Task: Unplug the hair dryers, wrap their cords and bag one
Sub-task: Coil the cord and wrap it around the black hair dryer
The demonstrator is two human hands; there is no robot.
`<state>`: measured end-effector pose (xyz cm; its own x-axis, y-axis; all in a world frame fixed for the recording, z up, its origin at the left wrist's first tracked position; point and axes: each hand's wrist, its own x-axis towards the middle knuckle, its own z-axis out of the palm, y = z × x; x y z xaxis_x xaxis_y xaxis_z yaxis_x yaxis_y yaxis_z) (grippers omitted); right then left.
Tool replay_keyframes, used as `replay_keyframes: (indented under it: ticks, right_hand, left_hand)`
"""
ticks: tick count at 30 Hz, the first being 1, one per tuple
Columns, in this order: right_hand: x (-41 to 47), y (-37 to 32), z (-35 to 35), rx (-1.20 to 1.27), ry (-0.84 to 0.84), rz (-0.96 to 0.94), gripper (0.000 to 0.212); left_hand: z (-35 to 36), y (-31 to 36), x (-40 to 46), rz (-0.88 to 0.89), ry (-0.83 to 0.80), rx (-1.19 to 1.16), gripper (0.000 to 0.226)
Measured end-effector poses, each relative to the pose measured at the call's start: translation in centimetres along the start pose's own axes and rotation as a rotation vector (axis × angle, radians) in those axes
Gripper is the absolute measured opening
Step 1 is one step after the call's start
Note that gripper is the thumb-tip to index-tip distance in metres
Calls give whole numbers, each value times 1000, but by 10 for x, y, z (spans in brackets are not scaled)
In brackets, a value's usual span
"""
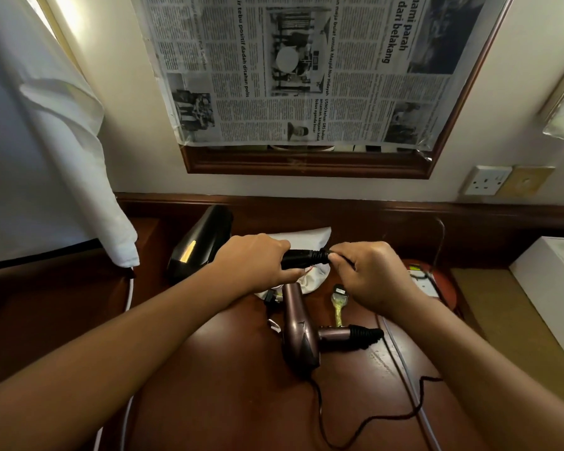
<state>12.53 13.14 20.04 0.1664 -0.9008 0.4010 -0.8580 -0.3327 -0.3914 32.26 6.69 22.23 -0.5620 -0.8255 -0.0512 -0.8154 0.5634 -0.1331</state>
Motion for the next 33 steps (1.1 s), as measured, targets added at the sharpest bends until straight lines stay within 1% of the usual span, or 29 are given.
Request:
replay_keyframes:
  ticks: [3,5,7,11,14,17,18,20,23,25,29,33]
  right_hand:
    - [-13,-8,9,142,27,113,32]
    - [-18,-15,10,277,35,249,31]
    - [-21,-21,12,466,34,383,32]
    - [-24,-27,16,869,17,561,33]
    - [-28,-28,18,1130,-58,648,25]
    - [-35,-24,23,1196,-155,701,8]
    - [-38,-25,25,1229,-177,717,6]
    - [-42,-28,29,1291,-188,767,15]
    - [-43,-32,32,1353,-155,848,21]
    - [-43,-32,33,1371,-147,847,26]
    - [-46,-27,40,1382,-172,839,44]
    - [-50,-19,46,1564,-148,793,34]
  left_hand:
    - [3,-1,0,-17,20,9,59]
    - [3,-1,0,-33,28,7,59]
    - [2,-2,1,-55,31,-2,60]
    - [-2,-4,1,-62,52,-3,59]
    - [-5,-3,0,-45,74,-19,57]
    - [-7,-2,-3,-26,99,-47,53]
    - [-8,-3,-4,-29,109,-69,51]
    - [-10,-4,-5,-20,138,-73,49]
    - [-10,-3,-5,18,154,-54,53]
    - [-8,-2,-6,17,146,-88,53]
    - [-11,-7,-8,3,154,-137,49]
    - [-13,-7,-10,16,151,-168,42]
